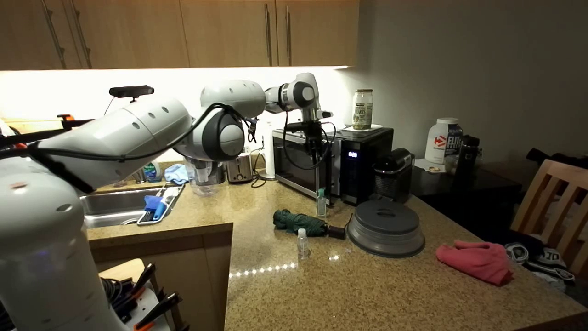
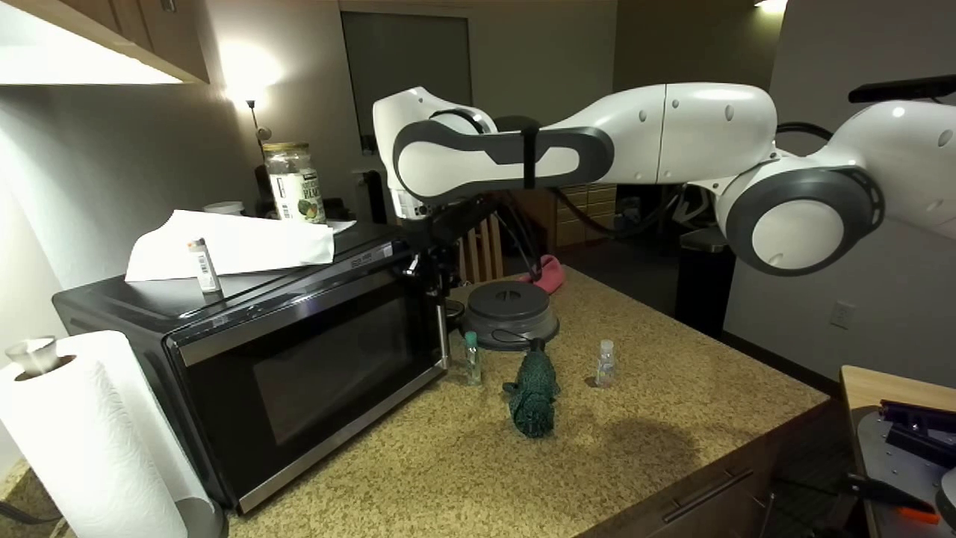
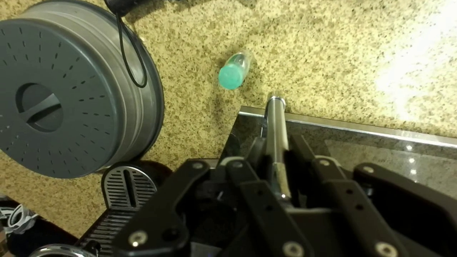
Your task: Open the microwave
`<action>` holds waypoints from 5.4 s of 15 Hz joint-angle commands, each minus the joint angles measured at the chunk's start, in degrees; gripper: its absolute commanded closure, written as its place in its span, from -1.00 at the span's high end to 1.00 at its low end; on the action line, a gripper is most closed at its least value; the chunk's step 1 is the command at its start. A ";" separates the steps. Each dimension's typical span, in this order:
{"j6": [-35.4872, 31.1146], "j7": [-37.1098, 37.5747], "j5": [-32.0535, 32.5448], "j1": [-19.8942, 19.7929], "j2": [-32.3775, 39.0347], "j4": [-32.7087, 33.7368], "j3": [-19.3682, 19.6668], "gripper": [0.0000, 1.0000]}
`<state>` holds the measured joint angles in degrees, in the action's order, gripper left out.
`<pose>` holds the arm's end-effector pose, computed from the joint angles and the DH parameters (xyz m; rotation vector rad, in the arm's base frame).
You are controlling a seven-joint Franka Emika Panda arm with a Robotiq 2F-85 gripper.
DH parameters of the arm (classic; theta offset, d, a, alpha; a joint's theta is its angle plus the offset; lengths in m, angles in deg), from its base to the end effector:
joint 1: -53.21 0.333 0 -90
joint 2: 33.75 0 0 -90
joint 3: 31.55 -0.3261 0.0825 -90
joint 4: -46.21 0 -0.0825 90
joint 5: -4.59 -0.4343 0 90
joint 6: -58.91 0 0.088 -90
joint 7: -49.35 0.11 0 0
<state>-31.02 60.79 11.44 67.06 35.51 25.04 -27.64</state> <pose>0.8387 0.1725 0.3421 2.9601 0.0266 0.0448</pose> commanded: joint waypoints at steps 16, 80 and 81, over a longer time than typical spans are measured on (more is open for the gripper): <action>10.62 -1.20 -2.36 3.15 1.51 1.52 -4.25 -0.82; 25.83 -3.83 -5.86 -8.80 -12.37 -0.23 -3.94 1.00; 25.82 -3.83 -5.86 -8.80 -12.37 -0.23 -3.94 1.00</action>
<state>-4.70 56.97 5.79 58.20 23.97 26.19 -31.81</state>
